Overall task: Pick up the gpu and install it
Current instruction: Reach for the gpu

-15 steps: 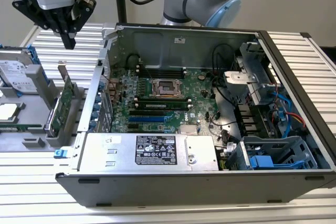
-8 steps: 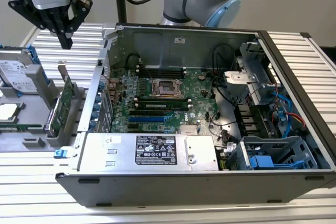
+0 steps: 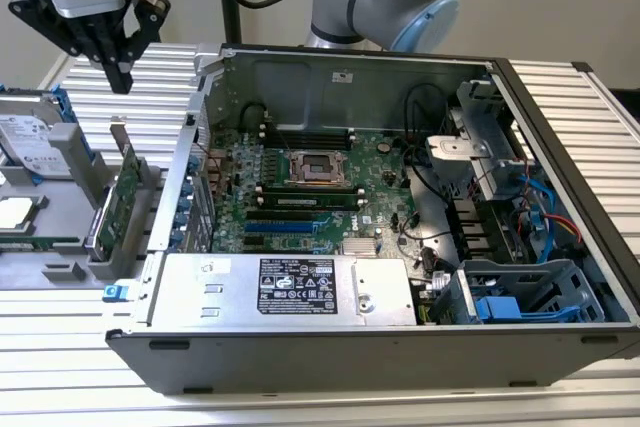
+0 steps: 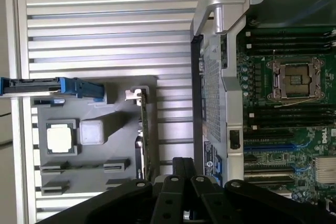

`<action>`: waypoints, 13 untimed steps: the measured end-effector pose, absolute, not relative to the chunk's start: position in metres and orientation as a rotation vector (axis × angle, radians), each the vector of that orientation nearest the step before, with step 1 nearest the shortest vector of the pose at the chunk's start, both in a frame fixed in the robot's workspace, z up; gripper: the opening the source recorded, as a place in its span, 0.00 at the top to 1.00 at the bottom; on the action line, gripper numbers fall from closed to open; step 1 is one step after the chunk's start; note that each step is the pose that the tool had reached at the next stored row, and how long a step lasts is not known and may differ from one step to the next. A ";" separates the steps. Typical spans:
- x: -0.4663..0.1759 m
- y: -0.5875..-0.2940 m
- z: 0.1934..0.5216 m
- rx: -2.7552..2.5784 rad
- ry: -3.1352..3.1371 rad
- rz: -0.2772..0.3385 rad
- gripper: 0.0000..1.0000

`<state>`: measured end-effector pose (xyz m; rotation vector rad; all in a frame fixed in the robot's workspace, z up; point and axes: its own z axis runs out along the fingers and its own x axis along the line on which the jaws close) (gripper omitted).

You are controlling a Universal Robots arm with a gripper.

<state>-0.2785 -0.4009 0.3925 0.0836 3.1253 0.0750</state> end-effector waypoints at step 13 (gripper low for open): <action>-0.280 -0.401 0.393 0.083 3.125 0.075 1.00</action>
